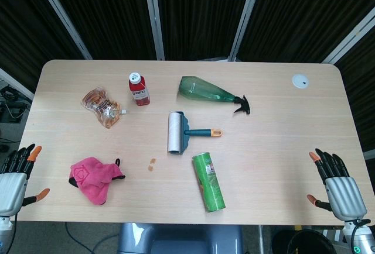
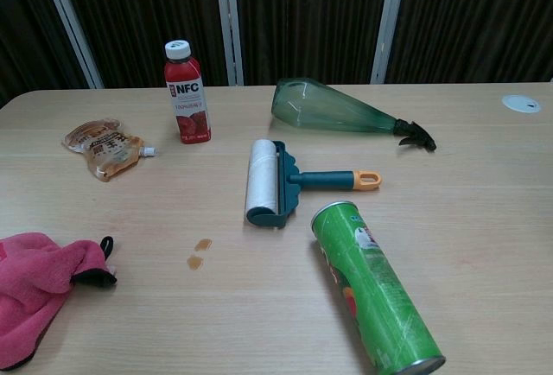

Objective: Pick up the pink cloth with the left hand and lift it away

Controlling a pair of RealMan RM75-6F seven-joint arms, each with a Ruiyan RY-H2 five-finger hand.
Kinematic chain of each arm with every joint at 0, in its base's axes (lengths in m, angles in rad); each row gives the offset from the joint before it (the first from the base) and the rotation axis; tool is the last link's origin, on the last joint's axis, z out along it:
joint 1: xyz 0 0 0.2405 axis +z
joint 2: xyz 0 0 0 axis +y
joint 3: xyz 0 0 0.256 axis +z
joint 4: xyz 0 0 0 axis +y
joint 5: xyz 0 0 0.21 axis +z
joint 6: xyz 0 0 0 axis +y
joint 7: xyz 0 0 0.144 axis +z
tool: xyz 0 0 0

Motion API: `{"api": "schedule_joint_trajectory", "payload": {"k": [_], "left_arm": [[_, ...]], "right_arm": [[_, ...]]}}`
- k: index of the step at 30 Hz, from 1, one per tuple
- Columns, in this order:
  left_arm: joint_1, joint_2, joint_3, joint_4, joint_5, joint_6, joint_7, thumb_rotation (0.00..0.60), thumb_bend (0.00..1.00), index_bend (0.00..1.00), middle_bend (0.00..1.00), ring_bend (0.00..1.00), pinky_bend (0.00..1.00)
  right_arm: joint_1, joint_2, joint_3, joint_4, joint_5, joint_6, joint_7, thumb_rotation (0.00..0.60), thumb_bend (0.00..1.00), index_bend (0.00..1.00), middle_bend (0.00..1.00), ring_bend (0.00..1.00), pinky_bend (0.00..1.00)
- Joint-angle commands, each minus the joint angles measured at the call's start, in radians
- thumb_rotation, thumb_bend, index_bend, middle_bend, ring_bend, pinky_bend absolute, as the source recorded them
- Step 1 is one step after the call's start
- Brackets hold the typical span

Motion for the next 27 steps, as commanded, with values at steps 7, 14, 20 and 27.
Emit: {"api": "schedule_joint_trajectory", "payload": {"k": [7,14,20,27], "left_arm": [[-0.014,0.011,0.012,-0.026,-0.015,-0.045,0.038,0.6,0.02,0.0,0.0,0.0,0.0],[-0.061,0.0,0.004,-0.052,-0.075,-0.145,0.145,0.6,0.03,0.02,0.0,0.0,0.0],[-0.123,-0.054,-0.023,-0.051,-0.159,-0.245,0.251,0.6,0.04,0.11,0.0,0.0,0.09],[-0.188,-0.164,-0.04,-0.003,-0.24,-0.326,0.394,0.6,0.05,0.16,0.0,0.0,0.14]], "right_arm": [[0.004,0.001,0.001,0.001,0.007,-0.011,0.006,0.6,0.0,0.0,0.0,0.0,0.0],[0.003,0.003,-0.004,-0.005,-0.005,-0.007,0.01,0.6,0.0,0.0,0.0,0.0,0.0],[0.003,0.005,-0.005,-0.007,0.0,-0.011,0.017,0.6,0.0,0.0,0.0,0.0,0.0],[0.006,0.007,-0.006,-0.008,-0.001,-0.018,0.028,0.6,0.0,0.0,0.0,0.0,0.0]]}}
